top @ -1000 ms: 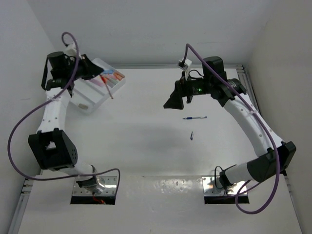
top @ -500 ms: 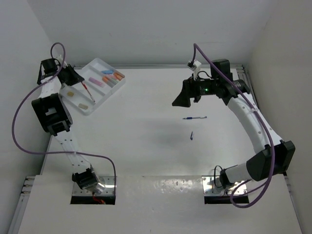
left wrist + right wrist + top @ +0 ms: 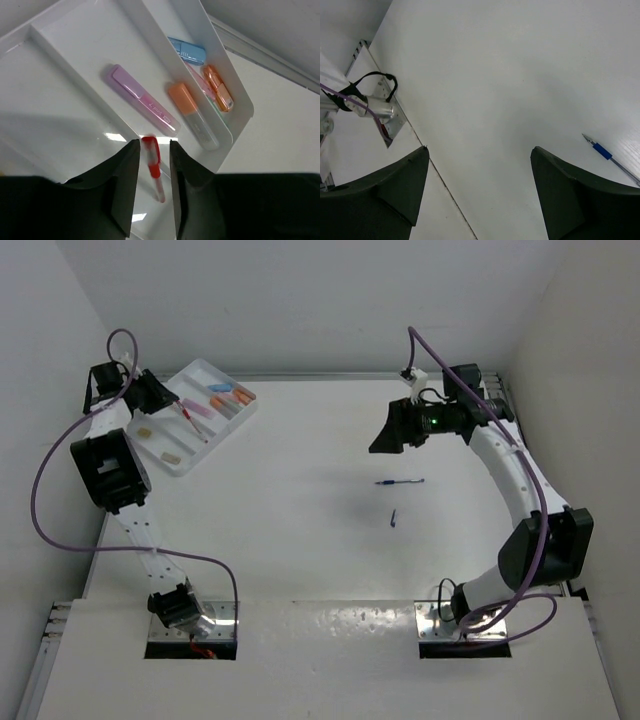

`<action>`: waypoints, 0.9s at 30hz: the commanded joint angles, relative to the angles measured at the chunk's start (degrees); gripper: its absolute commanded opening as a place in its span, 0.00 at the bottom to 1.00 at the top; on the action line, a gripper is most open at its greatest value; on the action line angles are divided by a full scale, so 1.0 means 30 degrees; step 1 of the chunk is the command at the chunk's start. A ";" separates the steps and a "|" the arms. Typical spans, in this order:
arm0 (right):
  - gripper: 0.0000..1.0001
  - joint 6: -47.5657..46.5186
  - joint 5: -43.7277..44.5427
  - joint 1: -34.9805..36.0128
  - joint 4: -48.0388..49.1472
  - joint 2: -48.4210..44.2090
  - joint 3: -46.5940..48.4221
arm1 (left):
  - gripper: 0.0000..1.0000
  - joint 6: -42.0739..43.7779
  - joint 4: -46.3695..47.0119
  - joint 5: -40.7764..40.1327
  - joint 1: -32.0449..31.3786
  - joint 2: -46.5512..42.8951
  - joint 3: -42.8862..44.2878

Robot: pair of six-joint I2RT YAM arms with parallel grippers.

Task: Sort the stationery into containers
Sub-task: Place the pen in the storage box.

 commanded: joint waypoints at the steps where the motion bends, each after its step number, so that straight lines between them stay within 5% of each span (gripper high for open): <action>1: 0.80 -0.0831 -0.0072 -0.0273 -0.0191 0.0193 -0.0046 | 0.39 -0.0561 0.1703 0.0569 0.0588 -0.0379 -0.0059; 5: 0.76 -0.0891 0.1533 -0.0537 -0.0221 0.0311 -0.0105 | 0.57 -0.0302 0.3314 0.0278 0.0648 -0.2803 -0.1317; 11: 0.67 -0.1123 0.4551 -0.0393 -0.0077 0.0223 -0.1245 | 0.55 0.5103 0.1504 -0.0575 -0.0783 -0.6729 -0.1056; 16: 0.50 -0.5943 0.8304 0.0457 -0.0016 0.1885 -0.1309 | 0.53 1.0824 -0.2188 0.0740 -0.3448 -0.9781 -0.3131; 27: 0.32 -1.7900 1.1438 -0.0127 -0.5167 0.9506 0.5541 | 0.54 1.6402 -0.7936 0.3968 -0.8632 -1.4147 -0.8314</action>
